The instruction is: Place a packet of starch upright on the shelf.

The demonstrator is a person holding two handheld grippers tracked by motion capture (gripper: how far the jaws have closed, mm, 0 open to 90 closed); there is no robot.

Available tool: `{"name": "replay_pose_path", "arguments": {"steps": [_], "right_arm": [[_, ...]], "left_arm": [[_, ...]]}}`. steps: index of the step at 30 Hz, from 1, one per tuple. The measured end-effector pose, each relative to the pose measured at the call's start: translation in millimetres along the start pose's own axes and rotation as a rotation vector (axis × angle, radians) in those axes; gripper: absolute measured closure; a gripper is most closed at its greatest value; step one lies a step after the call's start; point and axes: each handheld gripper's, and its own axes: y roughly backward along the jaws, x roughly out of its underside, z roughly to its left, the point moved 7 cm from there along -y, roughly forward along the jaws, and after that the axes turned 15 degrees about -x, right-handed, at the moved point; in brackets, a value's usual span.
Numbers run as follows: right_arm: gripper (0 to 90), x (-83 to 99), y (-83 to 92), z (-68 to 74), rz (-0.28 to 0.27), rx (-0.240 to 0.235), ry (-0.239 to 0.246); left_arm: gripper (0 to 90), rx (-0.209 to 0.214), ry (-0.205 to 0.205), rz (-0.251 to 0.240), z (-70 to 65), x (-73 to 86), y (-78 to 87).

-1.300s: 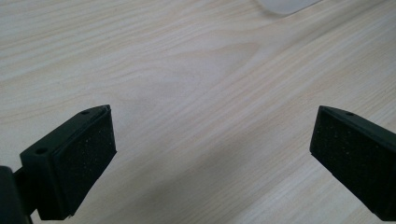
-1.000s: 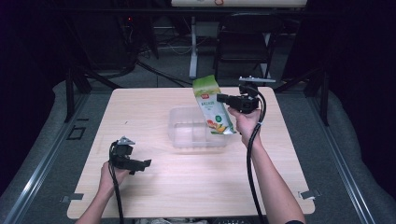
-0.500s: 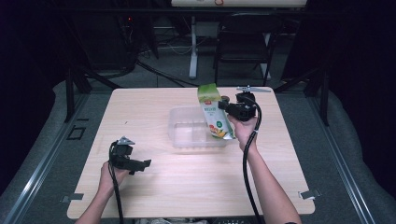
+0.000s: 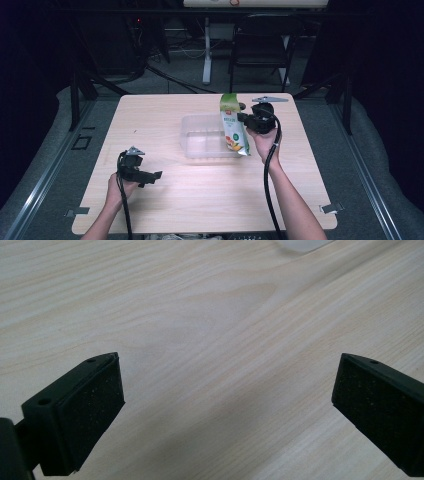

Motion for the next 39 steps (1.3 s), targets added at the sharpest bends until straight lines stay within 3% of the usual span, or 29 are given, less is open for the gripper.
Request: {"name": "replay_pose_path", "arguments": {"steps": [13,16,21,28,33,35,39], "right_arm": [[83.6,-4.2,-2.1,-0.2,0.065,0.026,0.031],[71.7,-7.7,-3.8,-4.3,0.084,0.02,0.025],[62.9,-15.6,-7.2,-7.3,0.105,0.01,0.024],[56.7,-31.9,-25.5,-8.1,0.239,0.052,0.08],[61.6,-34.1,-35.0,-7.2,0.286,0.061,0.09],[73.3,-32.8,-39.4,-7.0,0.313,0.056,0.086],[89.2,-31.6,-40.8,-3.4,0.304,0.027,0.064]], "left_arm": [[0.3,0.001,-0.015,0.001,-0.5,-0.2,-0.8],[0.3,0.005,-0.014,0.002,-1.1,-0.3,-1.0],[0.3,0.005,-0.011,0.005,-1.5,-0.2,-1.5],[0.3,0.011,-0.014,0.009,-1.2,0.0,-1.5],[0.3,0.01,-0.014,0.009,-0.9,0.3,-1.1],[0.3,0.009,-0.013,0.009,-0.2,0.6,-1.0],[0.3,0.008,-0.009,0.008,-0.2,0.7,-0.9]]}}
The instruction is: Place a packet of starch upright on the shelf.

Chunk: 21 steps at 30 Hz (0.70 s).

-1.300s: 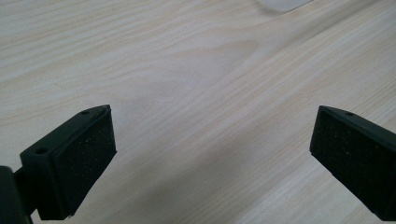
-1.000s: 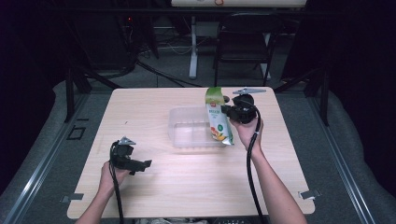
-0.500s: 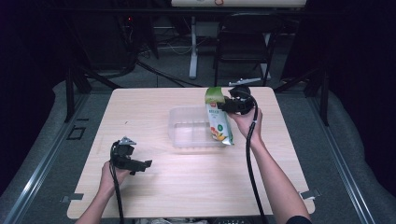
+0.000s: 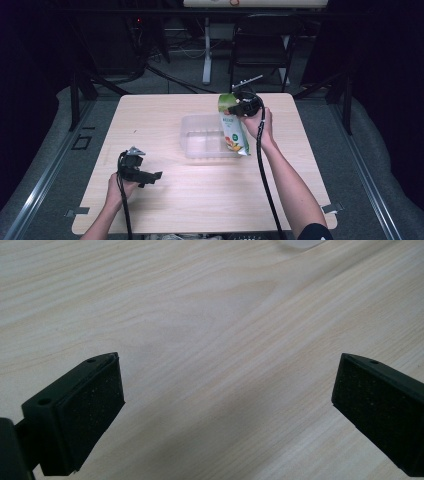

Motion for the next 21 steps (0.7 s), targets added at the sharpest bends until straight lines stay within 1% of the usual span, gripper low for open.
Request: {"name": "replay_pose_path", "arguments": {"steps": [1,3,4,5,7,8,9,11,12,13,14,15,16,17,18,19,20,21], "right_arm": [[89.9,0.4,0.1,1.1,0.0,-0.009,-0.005],[90.0,0.8,0.8,2.1,0.002,-0.011,-0.008],[90.0,1.0,1.1,4.8,-0.009,-0.041,-0.023],[90.0,2.1,3.3,8.7,-0.019,-0.054,-0.031],[90.0,2.6,3.6,10.6,-0.028,-0.062,-0.038],[90.0,3.8,4.5,13.6,-0.038,-0.084,-0.046],[90.0,4.8,6.7,17.7,-0.062,-0.102,-0.059],[90.0,5.1,10.4,19.5,-0.088,-0.109,-0.07],[90.0,5.1,10.4,19.5,-0.088,-0.109,-0.07],[90.0,4.6,15.9,22.1,-0.128,-0.136,-0.085],[90.0,4.6,15.9,22.1,-0.128,-0.136,-0.085],[90.0,3.4,20.5,24.1,-0.166,-0.143,-0.087],[90.0,3.4,20.5,24.1,-0.166,-0.143,-0.087],[90.0,2.6,23.5,25.5,-0.191,-0.135,-0.085],[90.0,2.6,23.5,25.5,-0.191,-0.135,-0.085],[90.0,2.0,25.1,26.1,-0.216,-0.127,-0.086],[90.0,2.0,25.1,26.1,-0.216,-0.127,-0.086],[90.0,1.8,24.9,25.8,-0.245,-0.117,-0.085]], "left_arm": [[0.3,0.001,-0.005,0.001,0.0,-0.1,-0.1],[0.3,0.002,-0.005,0.002,-0.2,-0.1,-0.1],[0.3,0.001,-0.007,0.002,-0.2,-0.3,-0.1],[0.3,0.003,-0.009,0.0,-0.4,-0.4,-0.3],[0.3,0.002,-0.008,0.002,-0.7,-0.4,-0.5],[0.3,0.002,-0.008,0.001,-0.7,-0.5,-0.6],[0.3,0.002,-0.008,0.001,-0.7,-0.7,-0.4],[0.3,0.001,-0.011,0.0,-0.6,-0.8,-0.3],[0.3,0.002,-0.006,-0.003,-1.0,-0.9,-0.4],[0.3,0.001,-0.008,-0.003,-0.7,-0.9,-0.5],[0.3,0.001,-0.008,-0.003,-0.7,-0.9,-0.5],[0.3,0.003,-0.008,0.001,-0.8,-0.8,-0.5],[0.3,0.003,-0.008,0.001,-0.8,-0.8,-0.5],[0.3,0.001,-0.007,-0.001,-1.2,-1.0,-0.7],[0.3,0.001,-0.007,-0.001,-1.2,-1.0,-0.7],[0.3,0.0,-0.009,-0.004,-1.6,-1.4,-0.9],[0.3,0.0,-0.009,-0.004,-1.6,-1.4,-0.9],[0.3,0.0,-0.016,-0.004,-1.5,-1.4,-0.8]]}}
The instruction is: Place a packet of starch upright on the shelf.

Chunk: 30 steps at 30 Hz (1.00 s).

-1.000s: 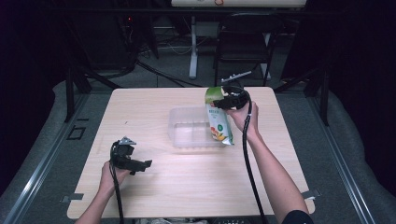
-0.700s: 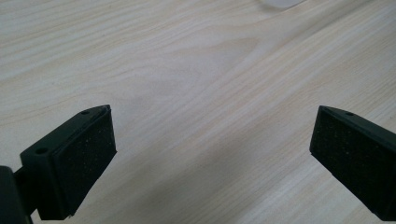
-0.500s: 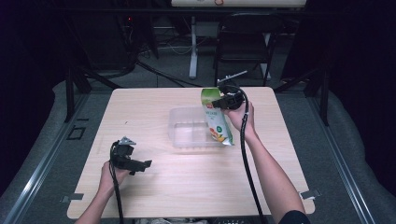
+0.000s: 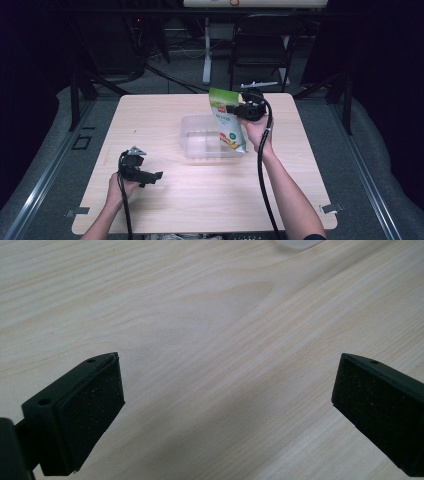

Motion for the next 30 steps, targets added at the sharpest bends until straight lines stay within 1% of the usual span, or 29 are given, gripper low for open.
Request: {"name": "replay_pose_path", "arguments": {"steps": [2,3,4,5,6,7,8,9,10,11,12,14,15,16,17,18,21,22,24,25,26,27,28,29,30], "right_arm": [[90.0,0.0,-1.2,-0.8,-0.033,0.01,0.011],[90.0,0.0,-1.2,-0.8,-0.033,0.01,0.011],[90.0,1.0,-1.9,-3.5,-0.062,0.034,0.033],[90.0,1.9,-2.5,-4.9,-0.074,0.043,0.039],[90.0,1.9,-2.5,-4.9,-0.074,0.043,0.039],[90.0,8.3,-6.9,-10.7,-0.08,0.043,0.032],[90.0,12.6,-9.6,-13.8,-0.07,0.059,0.033],[90.0,12.6,-9.6,-13.8,-0.07,0.059,0.033],[90.0,21.5,-14.9,-19.5,-0.048,0.068,0.044],[90.0,22.6,-15.3,-20.5,-0.062,0.067,0.043],[90.0,22.6,-15.3,-20.5,-0.062,0.067,0.043],[85.4,21.8,-15.2,-20.5,-0.036,0.062,0.05],[83.3,21.9,-15.9,-19.9,-0.016,0.061,0.054],[81.3,22.4,-17.2,-19.7,0.019,0.066,0.063],[81.3,22.4,-17.2,-19.7,0.019,0.066,0.063],[74.6,21.1,-17.8,-18.9,0.044,0.053,0.062],[63.9,18.5,-18.7,-18.8,0.094,0.026,0.063],[62.5,17.2,-19.4,-18.8,0.11,0.015,0.061],[58.6,12.5,-18.2,-18.8,0.118,0.021,0.083],[57.2,10.2,-18.2,-18.3,0.144,0.012,0.087],[55.5,8.8,-17.9,-17.4,0.158,0.009,0.086],[53.6,6.4,-18.4,-17.5,0.18,0.019,0.103],[53.6,3.7,-18.7,-17.8,0.197,0.04,0.123],[53.6,3.7,-18.7,-17.8,0.197,0.04,0.123],[52.7,-2.0,-19.9,-17.2,0.241,0.065,0.155]], "left_arm": [[0.3,0.003,0.005,0.0,0.0,0.2,0.1],[0.3,0.003,0.005,0.0,0.0,0.2,0.1],[0.3,0.004,0.009,0.005,0.4,0.6,0.4],[0.3,0.004,0.008,0.005,0.7,0.7,0.4],[0.3,0.004,0.008,0.005,0.7,0.7,0.4],[0.3,0.003,0.006,0.006,1.0,0.8,0.5],[0.3,0.004,0.006,0.004,1.1,0.9,0.3],[0.3,0.004,0.006,0.004,1.1,0.9,0.3],[0.3,0.004,0.006,0.004,1.2,0.9,0.5],[0.3,0.004,0.006,0.004,1.2,0.9,0.5],[0.3,0.001,0.004,0.005,1.4,0.9,0.4],[0.3,0.003,0.007,0.006,0.9,0.8,0.1],[0.3,0.003,0.007,0.006,0.9,0.8,0.1],[0.3,0.002,0.005,0.006,0.6,0.9,0.5],[0.3,0.002,0.005,0.006,0.6,0.9,0.5],[0.3,-0.002,0.006,0.002,0.4,0.6,0.3],[0.3,0.001,0.002,0.001,-0.7,0.3,0.6],[0.3,0.001,0.002,0.001,-0.7,0.3,0.4],[0.3,0.004,-0.004,0.008,-0.1,0.7,0.1],[0.3,0.004,-0.004,0.008,-0.1,0.7,0.1],[0.3,-0.001,0.002,0.005,-0.2,0.7,-0.5],[0.3,0.001,0.004,0.005,-0.4,0.7,-0.7],[0.3,0.0,0.004,0.006,-0.6,0.6,-0.7],[0.3,0.0,0.004,0.006,-0.6,0.6,-0.7],[0.3,0.005,-0.003,0.01,-1.2,0.5,-0.3]]}}
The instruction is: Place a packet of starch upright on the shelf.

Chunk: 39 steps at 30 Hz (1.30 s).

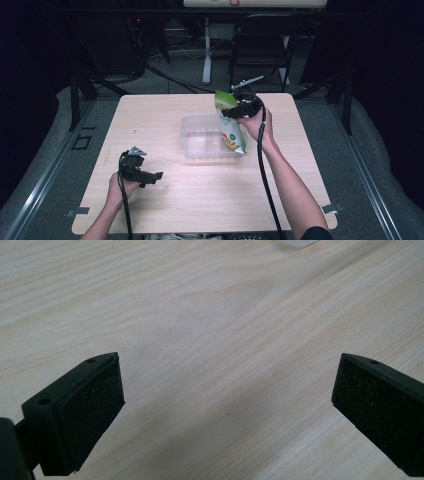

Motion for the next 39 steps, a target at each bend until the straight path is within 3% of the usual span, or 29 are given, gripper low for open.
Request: {"name": "replay_pose_path", "arguments": {"steps": [4,7,8,9,10,11,12,14,15,17,18,24,30,34,36,39], "right_arm": [[54.4,-10.2,-0.8,-1.5,0.049,0.021,0.017],[58.4,-15.5,-1.6,-4.9,0.065,0.01,0.006],[66.4,-18.2,-4.1,-6.6,0.076,-0.039,-0.017],[66.4,-18.2,-4.1,-6.6,0.076,-0.039,-0.017],[71.0,-18.4,-6.1,-7.5,0.093,-0.086,-0.036],[71.0,-18.4,-6.1,-7.5,0.093,-0.086,-0.036],[79.1,-16.3,-9.2,-8.5,0.107,-0.107,-0.053],[81.4,-15.2,-10.4,-8.3,0.111,-0.121,-0.058],[89.7,-12.6,-11.4,-8.2,0.103,-0.13,-0.074],[90.0,-11.2,-11.1,-7.6,0.1,-0.143,-0.081],[90.0,-9.8,-10.1,-6.2,0.06,-0.156,-0.106],[90.0,-6.3,-0.2,-3.6,-0.03,-0.145,-0.153],[90.0,0.1,14.0,-2.4,-0.192,-0.133,-0.181],[90.0,3.5,18.1,-1.4,-0.264,-0.113,-0.165],[90.0,4.2,18.4,-1.5,-0.273,-0.105,-0.16],[90.0,10.1,17.3,-3.2,-0.344,-0.079,-0.153]], "left_arm": [[0.3,-0.002,-0.003,-0.001,-0.6,-0.3,-0.7],[0.3,-0.003,-0.004,0.0,-0.6,0.0,-0.7],[0.6,-0.011,-0.002,0.005,-0.1,0.6,-1.1],[0.9,-0.011,-0.002,0.005,-0.1,0.6,-1.1],[1.0,-0.013,-0.004,0.008,0.1,0.7,-1.3],[1.1,-0.013,-0.004,0.008,0.1,0.7,-1.3],[1.2,-0.015,-0.008,0.009,-0.2,0.6,-1.4],[1.2,-0.016,-0.008,0.005,-0.6,0.2,-1.1],[1.2,-0.011,-0.01,0.011,-1.0,0.4,-0.4],[1.3,-0.012,-0.01,0.01,-0.8,0.3,-0.3],[1.3,-0.015,-0.007,0.007,-0.8,0.2,-1.1],[1.3,-0.012,-0.01,0.006,-1.5,-0.5,-1.6],[1.3,-0.011,-0.012,0.005,-2.5,-1.2,-2.0],[1.3,-0.01,-0.014,0.006,-1.9,-1.0,-1.9],[1.3,-0.011,-0.013,0.005,-1.9,-1.0,-1.9],[1.3,-0.01,-0.012,0.003,-2.5,-1.3,-1.7]]}}
